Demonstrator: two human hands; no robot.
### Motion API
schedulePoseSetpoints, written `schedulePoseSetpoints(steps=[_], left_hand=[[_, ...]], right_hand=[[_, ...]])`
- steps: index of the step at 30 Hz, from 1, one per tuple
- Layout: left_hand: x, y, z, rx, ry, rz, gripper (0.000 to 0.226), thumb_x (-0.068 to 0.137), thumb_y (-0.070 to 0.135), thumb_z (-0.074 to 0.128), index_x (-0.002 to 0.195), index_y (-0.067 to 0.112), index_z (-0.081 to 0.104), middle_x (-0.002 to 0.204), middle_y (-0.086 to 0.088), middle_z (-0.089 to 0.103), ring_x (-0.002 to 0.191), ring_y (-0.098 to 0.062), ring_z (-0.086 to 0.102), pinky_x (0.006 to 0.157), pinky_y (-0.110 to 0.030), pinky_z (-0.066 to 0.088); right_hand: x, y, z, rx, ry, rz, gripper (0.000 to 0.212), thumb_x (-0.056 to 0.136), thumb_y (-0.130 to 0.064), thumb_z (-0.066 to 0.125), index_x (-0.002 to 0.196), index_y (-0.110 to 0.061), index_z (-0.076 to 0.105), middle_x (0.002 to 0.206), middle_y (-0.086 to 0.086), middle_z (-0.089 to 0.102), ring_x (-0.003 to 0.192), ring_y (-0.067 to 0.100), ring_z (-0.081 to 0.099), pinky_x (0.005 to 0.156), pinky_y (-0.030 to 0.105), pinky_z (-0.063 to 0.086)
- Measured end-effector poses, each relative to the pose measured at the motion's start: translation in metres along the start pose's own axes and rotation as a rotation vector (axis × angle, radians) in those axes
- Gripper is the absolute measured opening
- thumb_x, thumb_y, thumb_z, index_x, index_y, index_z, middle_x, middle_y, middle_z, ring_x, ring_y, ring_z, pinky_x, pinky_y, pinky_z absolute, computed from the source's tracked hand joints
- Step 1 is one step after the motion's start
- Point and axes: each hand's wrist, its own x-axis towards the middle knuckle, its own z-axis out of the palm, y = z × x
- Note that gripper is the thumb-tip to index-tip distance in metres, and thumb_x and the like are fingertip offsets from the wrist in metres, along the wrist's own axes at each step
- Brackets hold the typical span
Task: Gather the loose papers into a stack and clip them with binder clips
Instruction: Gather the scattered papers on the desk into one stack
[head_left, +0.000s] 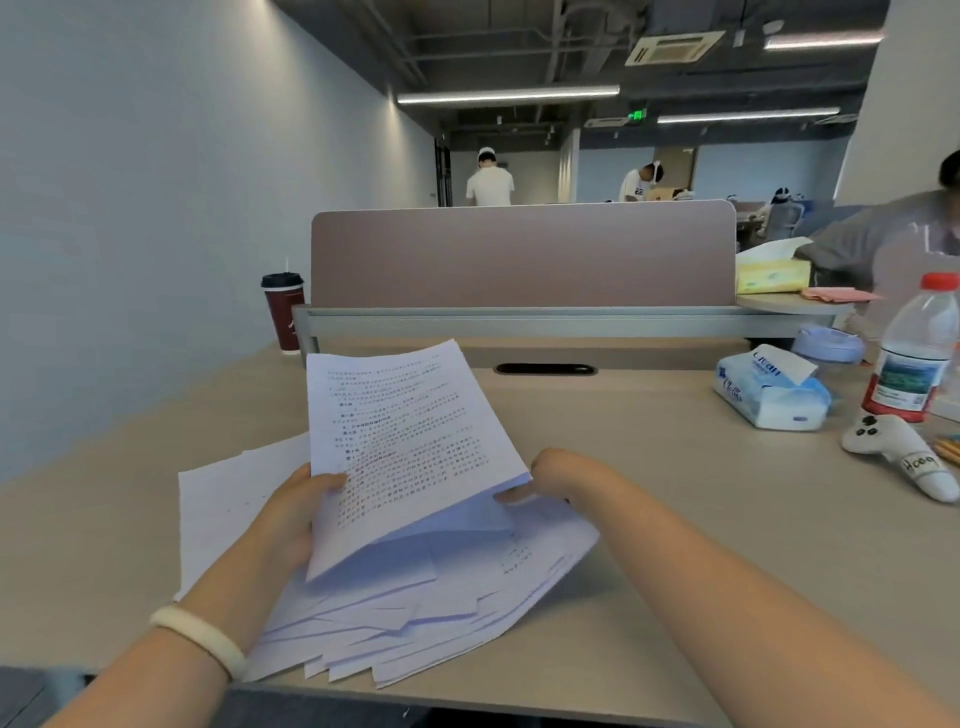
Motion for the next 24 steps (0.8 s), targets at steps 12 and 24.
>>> schedulePoseSetpoints(steps=[12, 24], left_hand=[[0.008, 0.003, 0.016, 0.049, -0.177, -0.005, 0.032, 0.093, -0.002, 0.042, 0.118, 0.012, 0.053, 0.108, -0.012, 0.065, 0.091, -0.033, 0.062, 0.075, -0.040, 0.051], [0.002, 0.018, 0.078, 0.109, -0.228, 0.164, 0.033, 0.092, 0.010, 0.050, 0.122, 0.023, 0.054, 0.111, -0.003, 0.069, 0.097, -0.028, 0.067, 0.075, -0.040, 0.054]], right_hand=[[-0.024, 0.014, -0.035, 0.268, 0.252, -0.160, 0.034, 0.089, -0.012, 0.055, 0.120, -0.003, 0.061, 0.118, 0.016, 0.065, 0.101, 0.030, 0.062, 0.079, 0.032, 0.046], [-0.063, 0.066, -0.104, 0.665, 0.746, -0.408, 0.019, 0.099, -0.017, 0.039, 0.111, -0.019, 0.054, 0.093, -0.001, 0.061, 0.076, 0.008, 0.057, 0.062, 0.026, 0.043]])
